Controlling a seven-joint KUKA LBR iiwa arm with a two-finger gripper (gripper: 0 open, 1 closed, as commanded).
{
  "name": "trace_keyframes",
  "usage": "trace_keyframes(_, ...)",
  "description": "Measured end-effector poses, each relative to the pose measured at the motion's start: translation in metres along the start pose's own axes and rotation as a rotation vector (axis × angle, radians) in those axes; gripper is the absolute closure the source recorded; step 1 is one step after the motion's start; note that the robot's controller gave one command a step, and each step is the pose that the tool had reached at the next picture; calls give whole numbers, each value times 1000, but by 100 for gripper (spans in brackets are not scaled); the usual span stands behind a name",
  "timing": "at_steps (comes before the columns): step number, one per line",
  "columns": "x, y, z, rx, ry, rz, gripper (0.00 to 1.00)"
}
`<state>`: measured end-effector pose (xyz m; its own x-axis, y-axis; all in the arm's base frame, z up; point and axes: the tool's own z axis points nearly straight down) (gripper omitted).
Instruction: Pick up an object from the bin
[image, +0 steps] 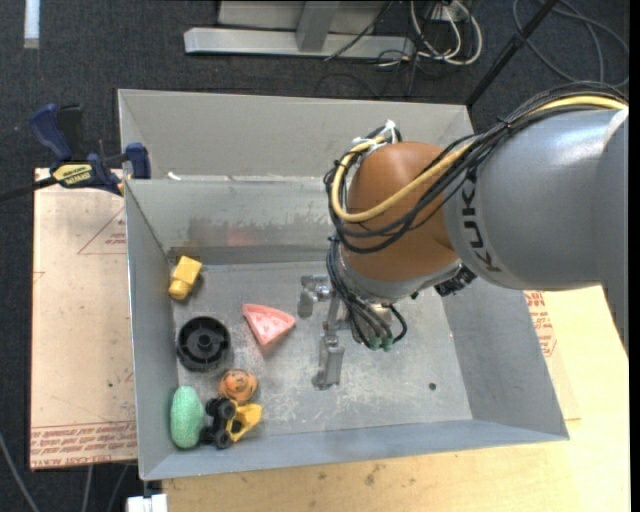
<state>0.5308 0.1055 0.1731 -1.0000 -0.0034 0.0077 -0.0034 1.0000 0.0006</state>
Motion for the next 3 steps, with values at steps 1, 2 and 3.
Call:
trace_keyframes(1,0,0,-2,0,-2,1,0)
trace_keyframes(2,-1,-1,-6,0,-9,-85,0)
trace_keyframes(3,-24,10,21,0,-14,-203,0)
